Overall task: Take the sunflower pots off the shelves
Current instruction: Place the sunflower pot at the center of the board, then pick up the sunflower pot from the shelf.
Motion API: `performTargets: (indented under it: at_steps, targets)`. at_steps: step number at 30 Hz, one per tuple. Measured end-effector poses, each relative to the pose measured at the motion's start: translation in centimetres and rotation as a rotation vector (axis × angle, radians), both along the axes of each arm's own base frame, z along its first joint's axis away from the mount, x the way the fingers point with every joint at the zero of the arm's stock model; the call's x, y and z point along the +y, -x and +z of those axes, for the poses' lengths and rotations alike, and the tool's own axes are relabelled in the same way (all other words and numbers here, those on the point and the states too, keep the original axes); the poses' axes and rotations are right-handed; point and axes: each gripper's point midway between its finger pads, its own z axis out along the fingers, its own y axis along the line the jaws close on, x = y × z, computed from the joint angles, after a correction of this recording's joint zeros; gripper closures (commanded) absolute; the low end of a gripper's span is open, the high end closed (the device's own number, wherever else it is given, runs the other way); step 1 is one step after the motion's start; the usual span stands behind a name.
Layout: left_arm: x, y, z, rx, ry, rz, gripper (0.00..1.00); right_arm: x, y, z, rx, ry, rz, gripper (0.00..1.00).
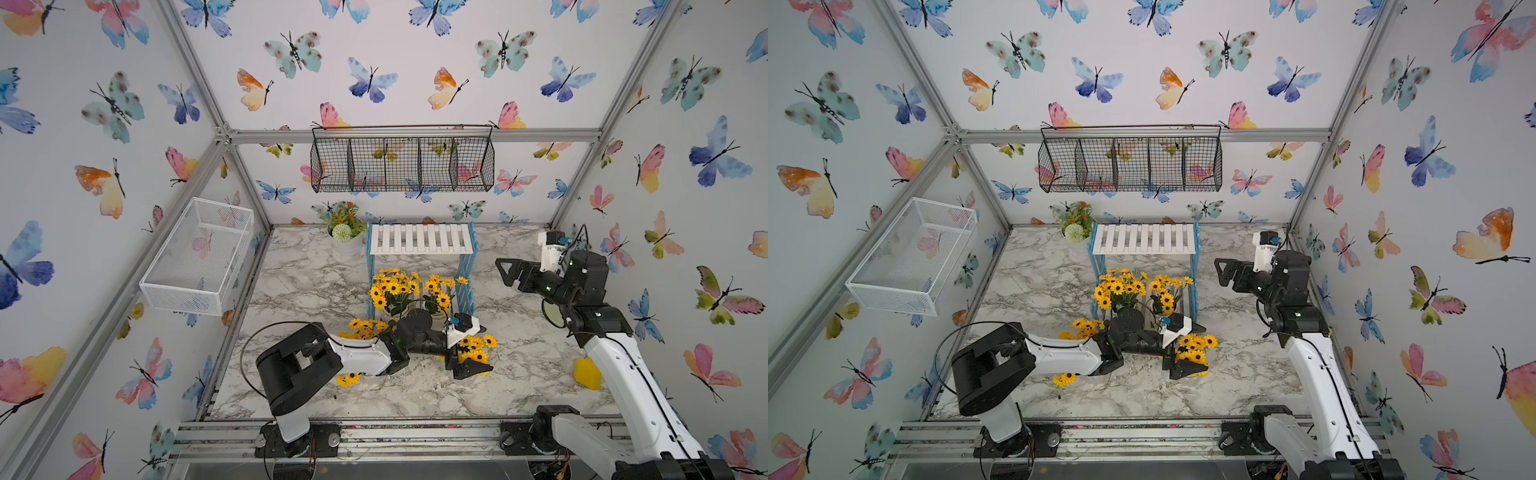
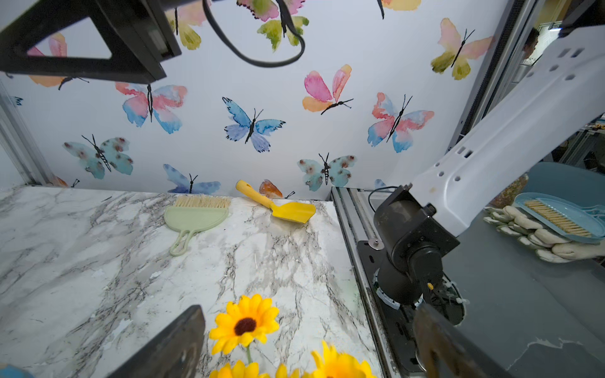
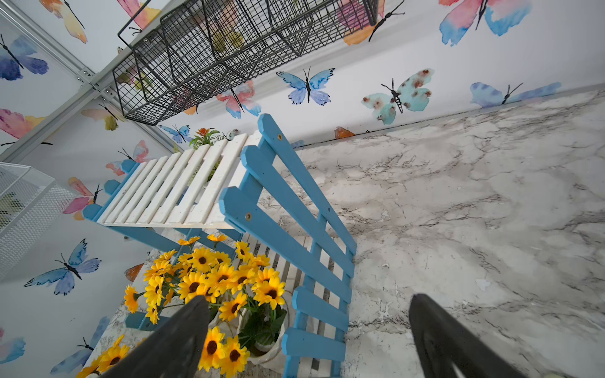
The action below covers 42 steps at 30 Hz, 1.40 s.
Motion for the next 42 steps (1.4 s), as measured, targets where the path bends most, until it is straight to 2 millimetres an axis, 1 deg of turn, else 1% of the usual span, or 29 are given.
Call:
performTargets:
  at_steps: [2,4,7,8,9,12,13,15,17,18,19,21,23,26,28,31,34,38,40,42]
  targets:
    - [0.1,-0.1,0.9,-0.013,-0.009,0.009,0.02,0.3,0.1,0.7,-0.016,-0.001,0.021,0.02]
    - [0.1,-0.6,2.5,-0.032,-0.022,0.036,0.02,0.7,0.0,1.5,-0.028,-0.004,0.051,0.02]
    - [0.4,-1.9,6.3,-0.083,-0.018,0.11,0.02,1.4,0.0,2.3,-0.04,-0.007,0.1,0.04]
    - [0.8,-2.4,7.9,-0.102,-0.008,0.143,0.02,1.6,0.0,2.4,-0.038,-0.005,0.114,0.05]
    - [1.2,-2.8,9.0,-0.115,-0.001,0.172,0.02,1.8,0.0,2.4,-0.032,-0.003,0.123,0.05]
    - [3.4,-4.4,13.2,-0.148,0.027,0.294,0.02,2.7,0.2,2.6,-0.02,0.013,0.165,0.06]
    - [4.4,-5.3,14.5,-0.153,0.033,0.342,0.02,3.3,0.4,2.7,-0.018,0.021,0.185,0.06]
    - [6.3,-7.2,16.4,-0.145,0.038,0.422,0.02,5.2,0.9,2.9,-0.014,0.044,0.239,0.06]
    - [9.1,-10.2,18.0,-0.113,0.036,0.531,0.02,7.4,1.6,3.0,-0.011,0.075,0.297,0.06]
    - [10.4,-11.4,18.5,-0.098,0.038,0.574,0.02,8.5,2.0,2.9,-0.007,0.09,0.321,0.06]
    - [12.4,-12.9,18.8,-0.079,0.04,0.627,0.02,9.8,2.5,2.8,-0.003,0.106,0.353,0.07]
    - [16.4,-15.1,19.1,-0.034,0.062,0.718,0.02,11.8,3.4,2.5,0.008,0.141,0.397,0.08]
    - [20.9,-16.8,19.2,0.021,0.089,0.809,0.02,14.1,4.4,1.9,0.027,0.187,0.441,0.1]
    - [26.3,-19.0,19.8,0.08,0.114,0.937,0.02,17.0,5.7,0.8,0.055,0.257,0.496,0.13]
    - [27.6,-19.7,20.2,0.103,0.096,0.982,0.02,18.5,6.4,-0.3,0.075,0.301,0.523,0.16]
    - [28.2,-20.5,20.2,0.133,0.061,1.032,0.01,20.1,7.5,-2.2,0.118,0.366,0.56,0.18]
    - [29.2,-21.3,19.0,0.169,0.015,1.098,0.02,21.0,8.1,-4.1,0.157,0.422,0.576,0.21]
    - [32.0,-22.9,17.0,0.232,-0.036,1.207,0.02,21.6,9.0,-6.6,0.217,0.488,0.6,0.24]
    - [33.2,-23.4,16.4,0.253,-0.048,1.248,0.02,21.8,9.4,-7.4,0.239,0.508,0.613,0.26]
    - [33.8,-23.6,16.2,0.263,-0.054,1.27,0.02,22.0,9.8,-7.9,0.258,0.523,0.625,0.28]
